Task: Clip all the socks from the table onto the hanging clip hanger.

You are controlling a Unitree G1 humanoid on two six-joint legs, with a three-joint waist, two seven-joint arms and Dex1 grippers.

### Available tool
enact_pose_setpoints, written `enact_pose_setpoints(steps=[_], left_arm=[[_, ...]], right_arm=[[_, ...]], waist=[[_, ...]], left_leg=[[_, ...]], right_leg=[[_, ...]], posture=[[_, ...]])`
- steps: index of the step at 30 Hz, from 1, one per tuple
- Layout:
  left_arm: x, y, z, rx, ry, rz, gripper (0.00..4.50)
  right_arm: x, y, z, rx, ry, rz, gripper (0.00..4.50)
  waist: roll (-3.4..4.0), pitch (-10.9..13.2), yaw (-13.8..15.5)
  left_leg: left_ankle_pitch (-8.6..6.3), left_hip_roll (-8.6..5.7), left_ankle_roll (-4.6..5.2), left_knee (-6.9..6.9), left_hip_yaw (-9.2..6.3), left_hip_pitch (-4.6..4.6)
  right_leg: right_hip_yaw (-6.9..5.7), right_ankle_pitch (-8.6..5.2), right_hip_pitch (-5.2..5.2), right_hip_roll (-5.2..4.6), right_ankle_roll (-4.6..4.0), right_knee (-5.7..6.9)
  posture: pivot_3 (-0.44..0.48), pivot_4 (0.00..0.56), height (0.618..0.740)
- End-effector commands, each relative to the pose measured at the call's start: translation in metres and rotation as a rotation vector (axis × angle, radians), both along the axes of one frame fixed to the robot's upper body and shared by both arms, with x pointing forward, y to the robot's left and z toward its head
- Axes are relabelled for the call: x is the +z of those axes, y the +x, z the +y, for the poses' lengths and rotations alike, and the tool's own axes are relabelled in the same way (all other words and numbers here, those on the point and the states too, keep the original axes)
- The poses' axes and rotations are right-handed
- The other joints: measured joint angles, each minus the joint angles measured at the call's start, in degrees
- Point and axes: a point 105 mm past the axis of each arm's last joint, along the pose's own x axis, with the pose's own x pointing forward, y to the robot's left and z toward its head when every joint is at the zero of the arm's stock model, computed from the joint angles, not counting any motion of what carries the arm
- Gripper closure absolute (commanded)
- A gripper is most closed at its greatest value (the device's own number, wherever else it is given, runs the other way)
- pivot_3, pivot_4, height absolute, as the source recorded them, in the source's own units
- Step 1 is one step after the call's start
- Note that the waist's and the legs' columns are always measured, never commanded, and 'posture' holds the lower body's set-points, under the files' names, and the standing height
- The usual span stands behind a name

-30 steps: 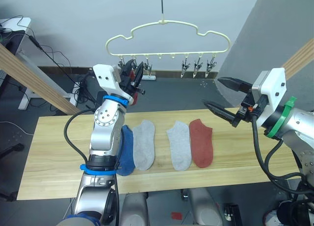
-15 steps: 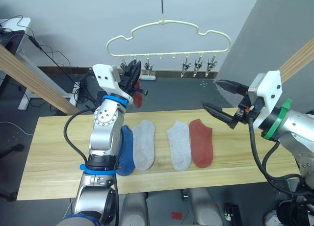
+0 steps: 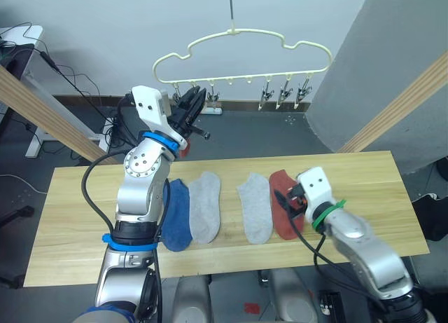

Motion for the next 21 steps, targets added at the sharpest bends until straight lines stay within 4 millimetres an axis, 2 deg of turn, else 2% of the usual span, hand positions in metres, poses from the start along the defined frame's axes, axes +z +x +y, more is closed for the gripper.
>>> enact_pose_setpoints(steps=[1, 6, 9, 14, 17, 21], left_arm=[[0.015, -0.01, -0.005, -0.039, 0.006, -0.057, 4.33], [0.014, -0.011, -0.007, -0.05, 0.011, -0.048, 4.33], [0.012, -0.011, -0.009, -0.074, 0.009, -0.029, 4.33], [0.012, -0.012, -0.009, -0.103, 0.016, -0.012, 4.33], [0.011, -0.013, -0.009, -0.12, 0.015, 0.001, 4.33], [0.014, -0.017, -0.009, -0.155, 0.007, 0.012, 4.33]], right_arm=[[0.002, 0.003, -0.006, -0.08, -0.023, -0.051, 0.0], [-0.009, 0.004, -0.007, -0.117, -0.05, -0.031, 0.0], [-0.037, 0.0, -0.003, -0.135, 0.034, 0.096, 0.0], [-0.059, -0.002, -0.008, -0.154, 0.088, 0.197, 0.0], [-0.063, -0.004, -0.008, -0.149, 0.087, 0.22, 0.6], [-0.07, -0.007, -0.01, -0.152, 0.07, 0.249, 1.88]], waist=[[0.0, 0.0, 0.01], [0.0, 0.0, -0.01], [0.0, 0.0, -0.01], [0.0, 0.0, -0.03], [0.0, 0.0, -0.02], [0.0, 0.0, -0.03]], left_leg=[[0.0, 0.0, 0.0, -0.01, 0.01, 0.0], [0.0, 0.0, 0.0, -0.02, -0.02, 0.0], [0.0, 0.0, 0.0, -0.05, -0.02, 0.0], [-0.01, 0.0, 0.01, -0.05, 0.02, 0.0], [0.0, -0.01, 0.01, -0.05, -0.03, 0.01], [-0.01, 0.0, 0.01, -0.06, -0.04, 0.03]], right_leg=[[0.0, 0.0, 0.0, 0.0, 0.0, -0.01], [-0.02, 0.0, 0.0, 0.0, 0.0, -0.01], [-0.01, -0.01, 0.0, 0.01, 0.0, -0.02], [0.02, -0.01, 0.01, 0.0, 0.0, -0.05], [-0.02, 0.0, 0.01, 0.0, 0.0, -0.01], [-0.02, 0.0, 0.01, 0.01, 0.0, 0.0]], posture=[[-0.108, 0.402, 0.74], [-0.11, 0.404, 0.74], [-0.107, 0.404, 0.74], [-0.107, 0.404, 0.74], [-0.096, 0.401, 0.74], [-0.097, 0.399, 0.74]])
